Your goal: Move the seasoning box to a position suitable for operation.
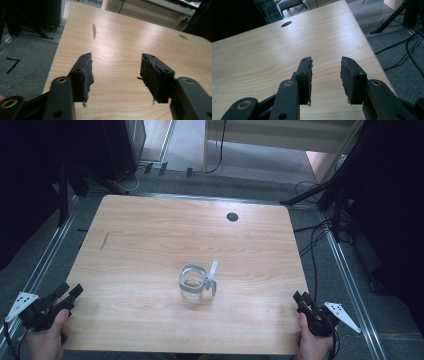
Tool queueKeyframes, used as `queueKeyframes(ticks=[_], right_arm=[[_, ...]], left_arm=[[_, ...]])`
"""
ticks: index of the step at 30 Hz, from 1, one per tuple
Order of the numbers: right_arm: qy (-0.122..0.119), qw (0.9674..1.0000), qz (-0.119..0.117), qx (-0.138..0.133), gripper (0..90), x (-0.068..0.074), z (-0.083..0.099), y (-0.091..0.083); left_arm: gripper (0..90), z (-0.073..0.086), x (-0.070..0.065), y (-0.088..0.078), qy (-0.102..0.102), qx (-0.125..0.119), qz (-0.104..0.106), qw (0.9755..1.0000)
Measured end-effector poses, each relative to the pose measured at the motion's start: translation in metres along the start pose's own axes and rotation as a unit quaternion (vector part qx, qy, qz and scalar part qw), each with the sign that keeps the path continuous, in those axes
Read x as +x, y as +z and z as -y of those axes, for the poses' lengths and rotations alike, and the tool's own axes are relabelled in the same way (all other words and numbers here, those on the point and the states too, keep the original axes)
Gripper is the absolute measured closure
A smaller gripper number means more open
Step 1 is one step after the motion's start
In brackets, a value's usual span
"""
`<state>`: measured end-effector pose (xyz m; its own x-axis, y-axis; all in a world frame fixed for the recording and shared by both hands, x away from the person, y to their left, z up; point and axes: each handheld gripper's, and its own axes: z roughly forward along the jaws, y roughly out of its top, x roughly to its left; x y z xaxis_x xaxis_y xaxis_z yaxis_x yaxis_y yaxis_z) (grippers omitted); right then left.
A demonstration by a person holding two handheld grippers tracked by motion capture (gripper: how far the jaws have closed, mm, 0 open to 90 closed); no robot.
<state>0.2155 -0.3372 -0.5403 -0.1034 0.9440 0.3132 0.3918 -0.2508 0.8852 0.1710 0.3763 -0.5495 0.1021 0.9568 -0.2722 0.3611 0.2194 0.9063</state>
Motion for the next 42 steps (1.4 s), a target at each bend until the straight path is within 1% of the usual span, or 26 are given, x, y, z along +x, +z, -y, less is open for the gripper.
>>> queueKeyframes(ticks=[1, 2, 3, 4, 6, 7, 9, 10, 12, 15, 17, 18, 20, 21, 22, 24, 27, 29, 30, 31, 35, 36, 38, 39, 40, 42], right_arm=[[-0.011, 0.9999, -0.004, 0.003, 63.6, 0.007, 0.000, 0.000], [-0.022, 0.9997, -0.008, 0.008, 65.0, 0.015, 0.000, -0.001], [-0.031, 0.9993, -0.019, 0.010, 69.3, 0.025, 0.001, -0.002], [-0.034, 0.9990, -0.028, 0.010, 71.4, 0.032, 0.001, -0.002], [-0.046, 0.9976, -0.050, 0.017, 78.3, 0.050, 0.003, -0.002], [-0.050, 0.9966, -0.062, 0.021, 80.3, 0.059, 0.004, -0.002], [-0.057, 0.9943, -0.085, 0.030, 85.8, 0.077, 0.008, 0.000], [-0.063, 0.9927, -0.096, 0.035, 87.9, 0.087, 0.010, 0.001], [-0.068, 0.9895, -0.119, 0.046, 90.0, 0.104, 0.015, 0.003], [-0.080, 0.9827, -0.154, 0.064, 90.0, 0.131, 0.023, 0.007], [-0.088, 0.9771, -0.178, 0.075, 90.0, 0.148, 0.028, 0.012], [-0.093, 0.9745, -0.188, 0.081, 90.0, 0.156, 0.031, 0.014], [-0.101, 0.9693, -0.204, 0.092, 90.0, 0.171, 0.035, 0.018], [-0.109, 0.9672, -0.208, 0.095, 90.0, 0.177, 0.036, 0.021], [-0.111, 0.9655, -0.213, 0.100, 90.0, 0.183, 0.038, 0.024], [-0.114, 0.9615, -0.223, 0.113, 90.0, 0.190, 0.040, 0.033], [-0.117, 0.9581, -0.229, 0.127, 90.0, 0.197, 0.043, 0.045], [-0.124, 0.9552, -0.233, 0.134, 90.0, 0.201, 0.043, 0.051], [-0.129, 0.9546, -0.232, 0.134, 90.0, 0.202, 0.042, 0.053], [-0.131, 0.9552, -0.230, 0.132, 90.0, 0.202, 0.041, 0.055], [-0.123, 0.9587, -0.222, 0.129, 90.0, 0.196, 0.034, 0.062], [-0.121, 0.9591, -0.222, 0.128, 90.0, 0.194, 0.032, 0.063], [-0.120, 0.9596, -0.220, 0.128, 90.0, 0.192, 0.029, 0.065], [-0.120, 0.9617, -0.212, 0.125, 90.0, 0.188, 0.024, 0.070], [-0.118, 0.9624, -0.209, 0.127, 90.0, 0.187, 0.023, 0.072], [-0.120, 0.9630, -0.205, 0.129, 90.0, 0.185, 0.019, 0.078]], left_arm=[[51.8, 0.000, -0.004, 0.002, 0.008, 0.007, 0.003, 0.9999], [57.3, -0.001, -0.010, 0.005, 0.009, 0.012, 0.018, 0.9997], [63.9, -0.001, -0.014, 0.007, 0.007, 0.014, 0.040, 0.9991], [67.7, -0.003, -0.020, 0.011, 0.011, 0.018, 0.066, 0.9976], [76.8, -0.006, -0.035, 0.021, 0.022, 0.029, 0.090, 0.9952], [79.3, -0.007, -0.042, 0.026, 0.021, 0.032, 0.110, 0.9932], [84.4, -0.010, -0.059, 0.035, 0.034, 0.043, 0.133, 0.9896], [86.5, -0.011, -0.067, 0.040, 0.042, 0.046, 0.146, 0.9874], [88.9, -0.011, -0.084, 0.050, 0.047, 0.054, 0.169, 0.9831], [90.0, -0.012, -0.107, 0.067, 0.056, 0.066, 0.195, 0.9770], [90.0, -0.014, -0.122, 0.079, 0.061, 0.073, 0.207, 0.9736], [90.0, -0.015, -0.128, 0.084, 0.059, 0.078, 0.214, 0.9719], [90.0, -0.016, -0.140, 0.094, 0.057, 0.084, 0.228, 0.9684], [90.0, -0.016, -0.146, 0.098, 0.057, 0.086, 0.233, 0.9670], [90.0, -0.016, -0.152, 0.101, 0.058, 0.086, 0.237, 0.9660], [90.0, -0.017, -0.162, 0.108, 0.060, 0.092, 0.245, 0.9634], [90.0, -0.017, -0.175, 0.119, 0.056, 0.098, 0.252, 0.9610], [90.0, -0.017, -0.182, 0.127, 0.054, 0.105, 0.259, 0.9586], [90.0, -0.016, -0.185, 0.130, 0.053, 0.108, 0.263, 0.9572], [90.0, -0.016, -0.188, 0.133, 0.056, 0.113, 0.266, 0.9558], [90.0, -0.013, -0.201, 0.144, 0.055, 0.119, 0.285, 0.9497], [90.0, -0.012, -0.203, 0.147, 0.058, 0.120, 0.286, 0.9490], [89.9, -0.012, -0.204, 0.148, 0.056, 0.120, 0.286, 0.9491], [89.0, -0.012, -0.204, 0.152, 0.050, 0.122, 0.294, 0.9469], [88.4, -0.012, -0.205, 0.153, 0.046, 0.119, 0.294, 0.9471], [87.4, -0.011, -0.204, 0.156, 0.048, 0.120, 0.300, 0.9452]])
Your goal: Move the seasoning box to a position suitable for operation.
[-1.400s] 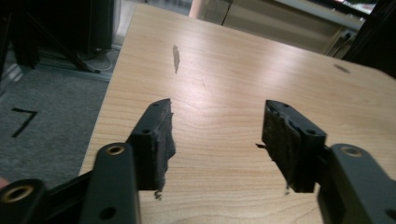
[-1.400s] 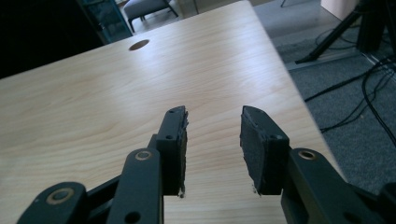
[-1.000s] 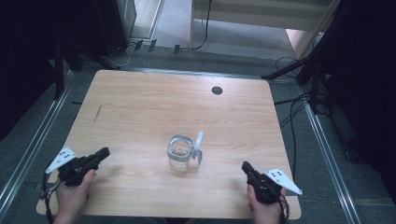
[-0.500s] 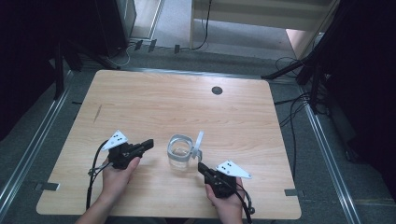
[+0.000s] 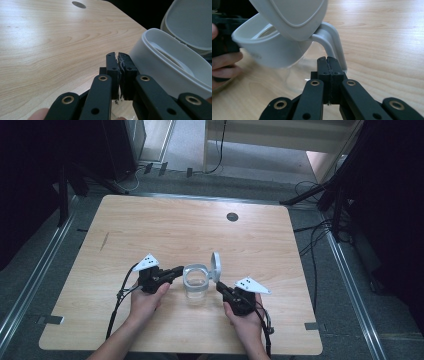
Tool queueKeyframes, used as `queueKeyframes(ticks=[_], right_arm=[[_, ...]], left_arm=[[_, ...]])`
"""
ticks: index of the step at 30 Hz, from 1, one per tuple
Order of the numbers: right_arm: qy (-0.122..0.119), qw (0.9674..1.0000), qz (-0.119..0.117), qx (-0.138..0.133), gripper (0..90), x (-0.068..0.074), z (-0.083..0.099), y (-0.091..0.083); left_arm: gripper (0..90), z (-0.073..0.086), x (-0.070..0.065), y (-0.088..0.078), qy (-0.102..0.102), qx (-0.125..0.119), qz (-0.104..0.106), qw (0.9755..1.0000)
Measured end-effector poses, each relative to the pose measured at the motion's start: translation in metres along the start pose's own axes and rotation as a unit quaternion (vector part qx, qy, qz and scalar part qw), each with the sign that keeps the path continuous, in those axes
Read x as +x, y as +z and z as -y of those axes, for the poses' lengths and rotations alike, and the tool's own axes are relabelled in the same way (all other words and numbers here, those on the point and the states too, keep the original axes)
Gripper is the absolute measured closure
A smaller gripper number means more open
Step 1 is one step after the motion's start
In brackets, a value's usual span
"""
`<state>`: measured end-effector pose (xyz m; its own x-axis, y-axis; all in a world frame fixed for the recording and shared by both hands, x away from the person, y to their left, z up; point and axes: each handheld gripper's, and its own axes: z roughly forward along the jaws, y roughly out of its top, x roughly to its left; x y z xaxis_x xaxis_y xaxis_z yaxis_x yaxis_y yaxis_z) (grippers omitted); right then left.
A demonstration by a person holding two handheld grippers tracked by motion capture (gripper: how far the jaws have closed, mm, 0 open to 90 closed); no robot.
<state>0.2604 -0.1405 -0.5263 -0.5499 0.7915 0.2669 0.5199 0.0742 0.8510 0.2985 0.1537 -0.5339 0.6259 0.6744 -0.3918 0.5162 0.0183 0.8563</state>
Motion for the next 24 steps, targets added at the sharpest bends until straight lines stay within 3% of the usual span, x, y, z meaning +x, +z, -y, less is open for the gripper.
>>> queueKeyframes(ticks=[3, 9, 10, 13, 17, 21, 24], right_arm=[[-0.003, 1.0000, 0.007, 0.000, 90.0, -0.007, -0.006, 0.006], [0.006, 0.9997, 0.025, 0.000, 90.0, -0.015, -0.015, 0.013], [0.008, 0.9995, 0.031, -0.001, 90.0, -0.013, -0.012, 0.011], [0.011, 0.9967, 0.080, 0.002, 90.0, 0.000, 0.000, 0.002], [0.013, 0.9940, 0.108, 0.007, 90.0, 0.017, 0.008, -0.005], [0.040, 0.9925, 0.116, -0.005, 90.0, 0.024, 0.008, -0.008], [0.048, 0.9894, 0.136, -0.012, 90.0, 0.030, 0.009, -0.009]], left_arm=[[86.5, -0.001, 0.001, 0.004, 0.001, 0.006, 0.007, 1.0000], [86.8, 0.000, -0.010, 0.005, 0.010, 0.012, 0.016, 0.9997], [86.5, 0.001, -0.012, 0.005, 0.013, 0.013, 0.017, 0.9997], [86.1, 0.003, -0.017, 0.005, 0.015, 0.014, 0.021, 0.9996], [85.9, 0.005, -0.024, 0.006, 0.014, 0.018, 0.020, 0.9995], [86.1, 0.009, -0.036, 0.006, 0.018, 0.021, 0.022, 0.9994], [86.9, 0.013, -0.043, 0.005, 0.018, 0.020, 0.019, 0.9995]])
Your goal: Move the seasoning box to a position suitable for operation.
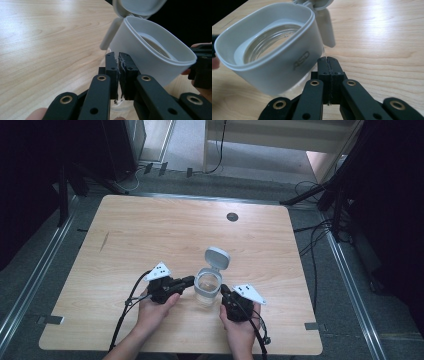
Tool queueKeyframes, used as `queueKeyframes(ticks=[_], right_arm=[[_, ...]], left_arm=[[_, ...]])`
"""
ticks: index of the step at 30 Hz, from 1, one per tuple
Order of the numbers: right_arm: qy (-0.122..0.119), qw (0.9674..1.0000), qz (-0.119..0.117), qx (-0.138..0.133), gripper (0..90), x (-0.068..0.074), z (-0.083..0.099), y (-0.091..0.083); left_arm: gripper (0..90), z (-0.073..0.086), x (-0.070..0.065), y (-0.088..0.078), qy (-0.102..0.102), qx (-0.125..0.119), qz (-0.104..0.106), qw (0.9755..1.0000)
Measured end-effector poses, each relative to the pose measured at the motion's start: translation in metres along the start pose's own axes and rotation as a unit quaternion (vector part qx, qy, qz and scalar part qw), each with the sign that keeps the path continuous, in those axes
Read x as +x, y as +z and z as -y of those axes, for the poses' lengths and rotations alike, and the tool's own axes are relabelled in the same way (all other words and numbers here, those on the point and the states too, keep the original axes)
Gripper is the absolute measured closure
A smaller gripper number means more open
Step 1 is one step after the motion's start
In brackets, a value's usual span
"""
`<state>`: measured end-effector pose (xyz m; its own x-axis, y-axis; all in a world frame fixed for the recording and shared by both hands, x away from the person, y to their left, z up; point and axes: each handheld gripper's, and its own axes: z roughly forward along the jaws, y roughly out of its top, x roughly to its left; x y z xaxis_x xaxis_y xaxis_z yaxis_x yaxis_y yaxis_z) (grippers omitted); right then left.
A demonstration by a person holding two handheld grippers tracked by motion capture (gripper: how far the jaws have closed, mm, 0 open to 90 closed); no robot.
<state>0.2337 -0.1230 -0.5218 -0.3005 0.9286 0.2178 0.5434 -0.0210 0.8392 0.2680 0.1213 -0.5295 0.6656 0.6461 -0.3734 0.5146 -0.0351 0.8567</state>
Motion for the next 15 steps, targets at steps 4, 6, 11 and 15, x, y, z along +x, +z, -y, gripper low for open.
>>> queueKeyframes(ticks=[4, 6, 11, 15], right_arm=[[0.006, 0.9999, -0.007, -0.005, 90.0, 0.001, -0.001, -0.001], [0.008, 0.9998, -0.014, -0.006, 90.0, 0.000, -0.003, 0.002], [0.018, 0.9989, -0.042, -0.001, 90.0, -0.004, -0.009, 0.008], [-0.023, 0.9990, -0.030, -0.023, 90.0, -0.014, -0.018, 0.005]], left_arm=[[87.1, 0.007, -0.008, -0.006, -0.011, -0.001, -0.009, 0.9999], [87.2, 0.011, -0.012, -0.010, -0.016, -0.001, -0.017, 0.9997], [82.2, 0.017, -0.016, -0.017, -0.025, -0.010, -0.036, 0.9990], [64.1, 0.017, -0.011, -0.037, -0.028, -0.049, -0.094, 0.9939]])
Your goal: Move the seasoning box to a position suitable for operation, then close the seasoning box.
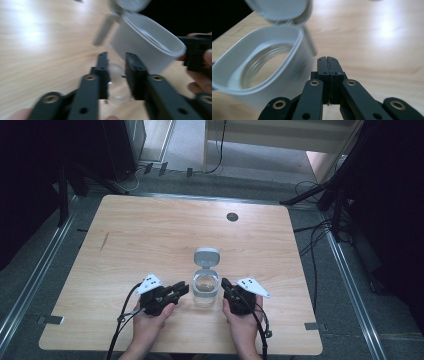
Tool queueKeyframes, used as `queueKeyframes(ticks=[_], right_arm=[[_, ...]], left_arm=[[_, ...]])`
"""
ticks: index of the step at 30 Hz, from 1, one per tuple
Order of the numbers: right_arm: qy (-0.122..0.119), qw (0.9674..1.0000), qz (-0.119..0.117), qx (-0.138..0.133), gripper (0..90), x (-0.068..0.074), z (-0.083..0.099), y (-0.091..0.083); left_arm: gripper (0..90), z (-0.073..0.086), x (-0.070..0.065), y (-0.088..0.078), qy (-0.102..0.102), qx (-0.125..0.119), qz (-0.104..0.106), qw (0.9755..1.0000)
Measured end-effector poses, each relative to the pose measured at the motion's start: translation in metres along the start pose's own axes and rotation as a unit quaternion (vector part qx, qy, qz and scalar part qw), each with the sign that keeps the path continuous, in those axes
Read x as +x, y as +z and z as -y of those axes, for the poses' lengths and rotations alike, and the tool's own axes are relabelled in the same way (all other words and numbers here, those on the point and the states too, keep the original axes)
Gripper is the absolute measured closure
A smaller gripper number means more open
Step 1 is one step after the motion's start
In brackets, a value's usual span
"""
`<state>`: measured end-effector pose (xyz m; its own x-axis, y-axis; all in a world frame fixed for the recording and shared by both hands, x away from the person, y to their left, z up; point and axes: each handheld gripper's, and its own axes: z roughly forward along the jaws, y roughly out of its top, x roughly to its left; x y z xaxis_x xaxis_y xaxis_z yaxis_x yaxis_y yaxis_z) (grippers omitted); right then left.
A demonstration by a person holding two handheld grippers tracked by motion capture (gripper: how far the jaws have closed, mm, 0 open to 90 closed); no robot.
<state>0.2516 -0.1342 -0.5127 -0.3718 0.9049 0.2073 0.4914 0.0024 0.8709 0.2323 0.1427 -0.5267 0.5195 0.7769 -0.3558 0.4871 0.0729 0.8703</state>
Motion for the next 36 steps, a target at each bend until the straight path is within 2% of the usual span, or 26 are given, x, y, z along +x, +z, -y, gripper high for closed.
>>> queueKeyframes(ticks=[2, 4, 7, 8, 9, 11, 12, 14, 16, 18, 20, 21, 22, 24, 26, 29, 32, 35, 36], right_arm=[[-0.034, 0.9993, 0.008, -0.013, 90.0, -0.008, -0.007, 0.001], [-0.046, 0.9988, 0.003, -0.014, 90.0, -0.015, -0.016, 0.004], [-0.045, 0.9988, -0.014, -0.013, 90.0, -0.024, -0.031, 0.007], [-0.048, 0.9985, -0.024, -0.012, 90.0, -0.025, -0.035, 0.008], [-0.057, 0.9978, -0.032, -0.013, 90.0, -0.026, -0.040, 0.008], [-0.060, 0.9972, -0.041, -0.017, 90.0, -0.026, -0.047, 0.007], [-0.056, 0.9967, -0.056, -0.017, 89.7, -0.026, -0.051, 0.007], [-0.055, 0.9957, -0.072, -0.017, 89.2, -0.023, -0.055, 0.009], [-0.050, 0.9948, -0.087, -0.018, 89.1, -0.021, -0.060, 0.011], [-0.051, 0.9933, -0.101, -0.022, 89.1, -0.018, -0.064, 0.011], [-0.056, 0.9923, -0.108, -0.020, 89.1, -0.015, -0.068, 0.011], [-0.052, 0.9921, -0.112, -0.025, 89.0, -0.015, -0.069, 0.010], [-0.042, 0.9914, -0.121, -0.027, 89.1, -0.015, -0.071, 0.009], [-0.046, 0.9909, -0.124, -0.027, 89.1, -0.013, -0.071, 0.009], [-0.044, 0.9897, -0.133, -0.027, 89.0, -0.012, -0.070, 0.008], [-0.043, 0.9871, -0.151, -0.030, 88.5, -0.013, -0.069, 0.006], [-0.048, 0.9858, -0.158, -0.032, 88.2, -0.014, -0.067, 0.001], [-0.052, 0.9900, -0.125, -0.039, 88.8, -0.014, -0.075, 0.002], [-0.041, 0.9907, -0.123, -0.041, 89.1, -0.014, -0.079, 0.006]], left_arm=[[51.5, 0.000, 0.009, -0.012, 0.014, -0.013, -0.043, 0.9989], [43.6, 0.000, 0.021, -0.027, 0.019, -0.015, -0.073, 0.9970], [39.2, 0.001, 0.040, -0.048, 0.027, -0.014, -0.114, 0.9930], [38.4, 0.001, 0.040, -0.048, 0.027, -0.014, -0.114, 0.9930], [38.0, 0.002, 0.053, -0.059, 0.025, -0.012, -0.134, 0.9905], [37.2, 0.004, 0.064, -0.064, 0.031, -0.004, -0.157, 0.9871], [37.2, 0.005, 0.067, -0.065, 0.032, -0.001, -0.157, 0.9870], [36.5, 0.010, 0.073, -0.066, 0.036, 0.007, -0.154, 0.9874], [35.7, 0.015, 0.076, -0.066, 0.033, 0.010, -0.144, 0.9890], [34.8, 0.021, 0.080, -0.065, 0.018, 0.011, -0.133, 0.9909], [34.3, 0.021, 0.081, -0.069, 0.009, -0.005, -0.127, 0.9919], [34.4, 0.021, 0.083, -0.070, 0.002, -0.011, -0.125, 0.9921], [34.2, 0.021, 0.085, -0.071, -0.007, -0.011, -0.119, 0.9928], [33.5, 0.021, 0.088, -0.071, -0.016, -0.012, -0.101, 0.9947], [33.5, 0.022, 0.088, -0.069, -0.012, -0.002, -0.088, 0.9961], [33.5, 0.022, 0.085, -0.067, 0.006, 0.012, -0.070, 0.9974], [34.0, 0.022, 0.086, -0.067, 0.003, 0.009, -0.064, 0.9979], [34.5, 0.022, 0.088, -0.068, -0.006, 0.006, -0.054, 0.9985], [34.8, 0.021, 0.088, -0.068, -0.008, 0.005, -0.054, 0.9985]])
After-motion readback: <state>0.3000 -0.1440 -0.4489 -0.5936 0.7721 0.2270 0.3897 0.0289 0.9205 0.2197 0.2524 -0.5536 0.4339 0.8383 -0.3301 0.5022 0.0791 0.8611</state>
